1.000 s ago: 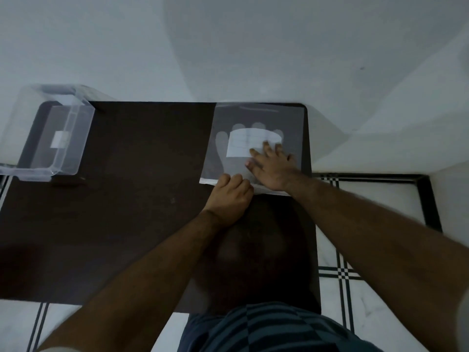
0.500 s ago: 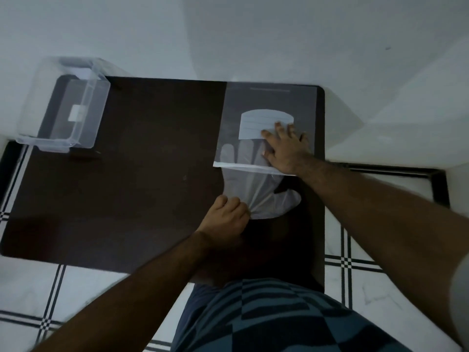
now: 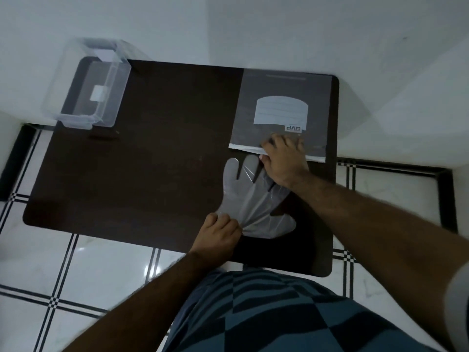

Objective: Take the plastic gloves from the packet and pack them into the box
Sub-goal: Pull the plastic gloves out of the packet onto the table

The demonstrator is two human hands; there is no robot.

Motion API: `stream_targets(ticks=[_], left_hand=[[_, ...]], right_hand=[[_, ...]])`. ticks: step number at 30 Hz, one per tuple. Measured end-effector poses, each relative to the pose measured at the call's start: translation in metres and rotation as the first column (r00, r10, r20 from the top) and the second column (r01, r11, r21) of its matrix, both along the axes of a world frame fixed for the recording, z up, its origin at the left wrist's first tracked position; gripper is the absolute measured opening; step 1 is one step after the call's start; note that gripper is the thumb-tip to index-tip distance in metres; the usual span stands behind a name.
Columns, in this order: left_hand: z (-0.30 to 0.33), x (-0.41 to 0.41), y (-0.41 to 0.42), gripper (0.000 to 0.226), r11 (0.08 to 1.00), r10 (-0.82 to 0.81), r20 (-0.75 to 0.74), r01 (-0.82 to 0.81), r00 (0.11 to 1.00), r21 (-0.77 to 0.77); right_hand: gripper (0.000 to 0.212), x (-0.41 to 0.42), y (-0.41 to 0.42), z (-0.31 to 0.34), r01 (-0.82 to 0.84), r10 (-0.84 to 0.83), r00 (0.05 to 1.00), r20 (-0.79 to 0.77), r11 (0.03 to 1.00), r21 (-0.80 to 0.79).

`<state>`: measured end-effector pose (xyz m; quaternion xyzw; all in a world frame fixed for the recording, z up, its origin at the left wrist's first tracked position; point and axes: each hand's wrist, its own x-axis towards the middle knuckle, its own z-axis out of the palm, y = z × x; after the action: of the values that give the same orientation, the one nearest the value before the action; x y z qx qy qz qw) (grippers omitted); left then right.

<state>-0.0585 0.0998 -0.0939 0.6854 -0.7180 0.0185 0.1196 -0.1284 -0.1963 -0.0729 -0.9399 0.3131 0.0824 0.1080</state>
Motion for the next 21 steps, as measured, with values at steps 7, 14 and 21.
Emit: stream_targets(ticks=[7, 14, 21], left_hand=[[0.004, 0.006, 0.028, 0.008, 0.996, 0.011, -0.009, -0.011, 1.0, 0.084], [0.0, 0.014, 0.062, 0.018, 0.994, -0.005, -0.017, 0.006, 1.0, 0.109], [0.006, 0.048, 0.092, 0.059, 0.91, 0.213, -0.017, -0.192, 0.977, 0.368]], right_hand=[[0.051, -0.014, 0.06, -0.005, -0.038, 0.039, 0.998, 0.049, 0.999, -0.014], [0.042, -0.048, 0.154, -0.012, -0.142, 0.135, 0.983, 0.129, 0.989, 0.049], [0.071, -0.07, 0.239, -0.023, -0.174, 0.171, 0.984, 0.054, 0.982, 0.066]])
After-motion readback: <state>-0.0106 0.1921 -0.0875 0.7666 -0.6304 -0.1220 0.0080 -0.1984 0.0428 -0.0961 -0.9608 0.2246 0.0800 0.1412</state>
